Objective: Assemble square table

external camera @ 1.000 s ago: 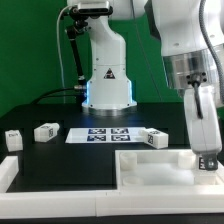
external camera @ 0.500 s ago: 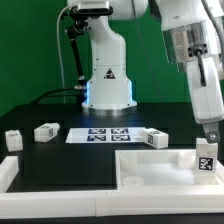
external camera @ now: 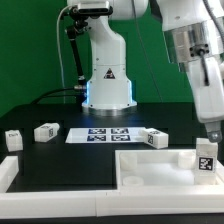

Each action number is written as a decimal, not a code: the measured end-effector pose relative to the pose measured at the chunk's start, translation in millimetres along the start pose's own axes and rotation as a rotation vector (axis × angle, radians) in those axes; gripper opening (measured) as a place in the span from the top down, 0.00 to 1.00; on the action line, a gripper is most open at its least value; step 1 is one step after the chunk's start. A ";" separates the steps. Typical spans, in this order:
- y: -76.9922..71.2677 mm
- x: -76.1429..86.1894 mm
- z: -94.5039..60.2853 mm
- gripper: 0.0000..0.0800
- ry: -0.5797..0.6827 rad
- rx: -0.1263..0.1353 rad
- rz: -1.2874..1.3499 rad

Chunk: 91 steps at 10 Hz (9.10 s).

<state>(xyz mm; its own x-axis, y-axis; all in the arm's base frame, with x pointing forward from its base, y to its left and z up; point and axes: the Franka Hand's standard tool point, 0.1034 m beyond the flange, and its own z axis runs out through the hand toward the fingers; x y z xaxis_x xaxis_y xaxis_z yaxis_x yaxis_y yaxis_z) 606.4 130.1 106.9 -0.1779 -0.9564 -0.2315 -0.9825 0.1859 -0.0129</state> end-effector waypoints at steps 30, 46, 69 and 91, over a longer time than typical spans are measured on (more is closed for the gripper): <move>139.9 48.8 43.3 0.19 0.059 -0.242 -2.244; 206.7 85.2 64.0 0.19 -0.425 -1.230 -1.874; 142.5 92.5 -36.1 0.64 -0.244 -0.866 -1.996; -14.3 142.6 -76.5 0.64 0.624 0.163 -2.215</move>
Offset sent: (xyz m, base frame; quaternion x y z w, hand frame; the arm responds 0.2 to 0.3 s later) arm -0.0207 0.0151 0.0177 -0.0539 0.0438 -0.2169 0.9737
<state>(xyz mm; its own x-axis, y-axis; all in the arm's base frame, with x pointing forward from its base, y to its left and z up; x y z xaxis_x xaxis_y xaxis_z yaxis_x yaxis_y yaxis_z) 590.8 -26.1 148.5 0.7679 0.4375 0.4679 0.3864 -0.8989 0.2065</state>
